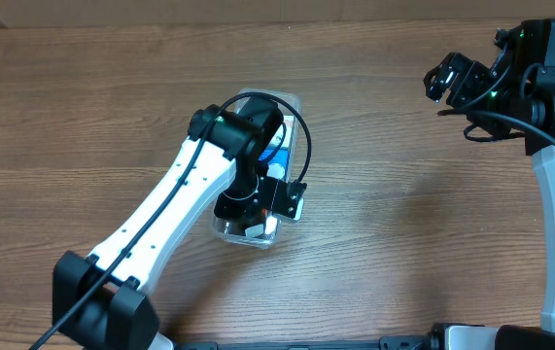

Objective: Pack container
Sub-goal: 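Lower the dark bottle into the container's near end and release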

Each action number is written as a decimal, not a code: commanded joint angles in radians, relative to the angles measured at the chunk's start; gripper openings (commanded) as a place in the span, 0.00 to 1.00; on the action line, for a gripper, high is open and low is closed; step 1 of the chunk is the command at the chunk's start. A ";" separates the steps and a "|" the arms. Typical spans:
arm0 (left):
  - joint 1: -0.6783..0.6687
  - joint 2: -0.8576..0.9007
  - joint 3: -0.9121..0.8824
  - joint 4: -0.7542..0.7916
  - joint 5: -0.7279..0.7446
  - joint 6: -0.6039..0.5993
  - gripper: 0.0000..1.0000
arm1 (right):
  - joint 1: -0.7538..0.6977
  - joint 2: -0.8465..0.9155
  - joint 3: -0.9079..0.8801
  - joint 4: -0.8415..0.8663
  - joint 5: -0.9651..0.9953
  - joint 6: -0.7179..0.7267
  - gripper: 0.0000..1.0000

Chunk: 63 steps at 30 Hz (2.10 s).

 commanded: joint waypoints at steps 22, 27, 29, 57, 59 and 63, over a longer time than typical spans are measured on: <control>0.006 0.072 -0.003 0.053 0.012 0.023 0.14 | -0.003 -0.009 0.008 0.003 -0.004 0.005 1.00; 0.006 0.072 -0.003 0.053 0.011 0.024 0.16 | -0.003 -0.009 0.008 0.003 -0.004 0.005 1.00; 0.006 0.072 -0.003 0.051 -0.006 0.019 0.16 | -0.003 -0.009 0.008 0.003 -0.004 0.005 1.00; 0.010 0.093 -0.004 0.131 -0.074 0.150 0.12 | -0.003 -0.009 0.008 0.003 -0.004 0.005 1.00; 0.009 0.098 -0.004 0.131 -0.075 0.150 0.13 | -0.003 -0.009 0.008 0.003 -0.004 0.005 1.00; 0.009 0.099 -0.004 0.132 -0.074 0.150 0.23 | -0.003 -0.009 0.008 0.003 -0.004 0.005 1.00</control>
